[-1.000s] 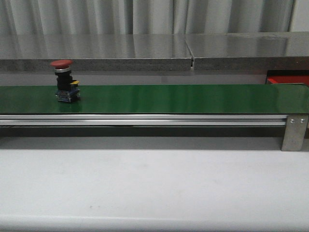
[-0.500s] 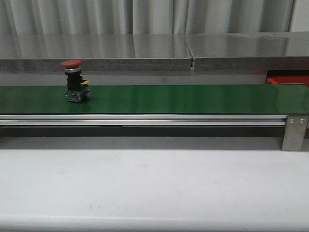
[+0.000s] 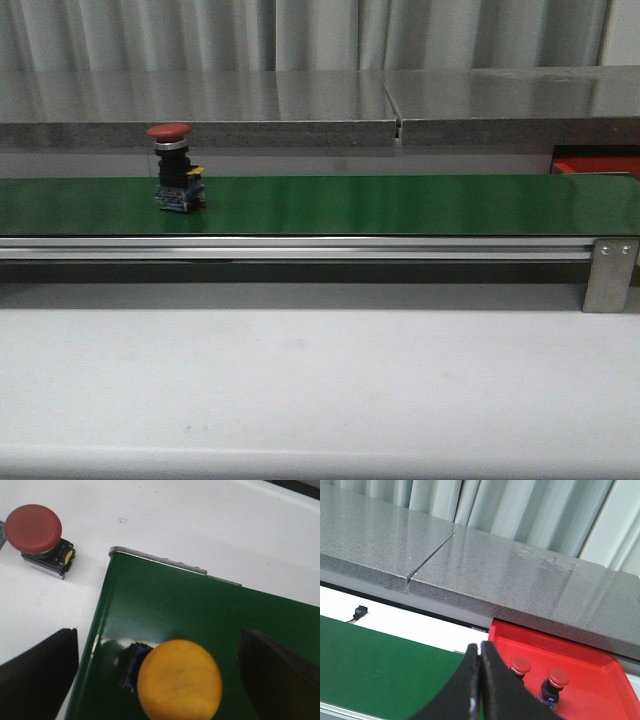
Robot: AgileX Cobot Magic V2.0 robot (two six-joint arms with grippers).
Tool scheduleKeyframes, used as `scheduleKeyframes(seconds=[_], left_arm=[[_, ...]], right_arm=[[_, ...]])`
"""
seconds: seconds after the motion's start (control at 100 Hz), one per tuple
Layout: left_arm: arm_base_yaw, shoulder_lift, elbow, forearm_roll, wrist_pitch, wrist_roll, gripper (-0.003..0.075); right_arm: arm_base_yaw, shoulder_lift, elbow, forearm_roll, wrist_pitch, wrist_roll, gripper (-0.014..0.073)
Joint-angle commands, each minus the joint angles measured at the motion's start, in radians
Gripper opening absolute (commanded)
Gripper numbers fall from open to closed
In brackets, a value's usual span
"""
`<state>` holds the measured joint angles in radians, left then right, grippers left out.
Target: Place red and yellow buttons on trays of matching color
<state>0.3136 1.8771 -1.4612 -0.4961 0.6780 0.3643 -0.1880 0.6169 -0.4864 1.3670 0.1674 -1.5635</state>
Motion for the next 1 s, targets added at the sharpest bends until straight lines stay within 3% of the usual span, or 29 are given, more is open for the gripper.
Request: scheduleKeyframes(seconds=[0.0, 0.43, 0.89, 0.99], left_arm=[[-0.007, -0.083, -0.023, -0.041, -0.051, 0.003, 0.0641], [-0.103, -0.358, 0.026, -0.069, -0.095, 0.044, 0.0641], [-0.172, -0.902, 0.579, -0.073, -0.254, 0.063, 0.0636], [-0.172, -1.009, 0.674, -0.074, -0.250, 0.063, 0.0580]], right_arm=[[0.000, -0.002, -0.027, 0.017, -0.012, -0.011, -0.0068], [0.000, -0.002, -0.027, 0.017, -0.012, -0.011, -0.0068], [0.000, -0.002, -0.027, 0.017, -0.012, -0.011, -0.0068], [0.000, -0.002, -0.027, 0.017, -0.012, -0.011, -0.0068]])
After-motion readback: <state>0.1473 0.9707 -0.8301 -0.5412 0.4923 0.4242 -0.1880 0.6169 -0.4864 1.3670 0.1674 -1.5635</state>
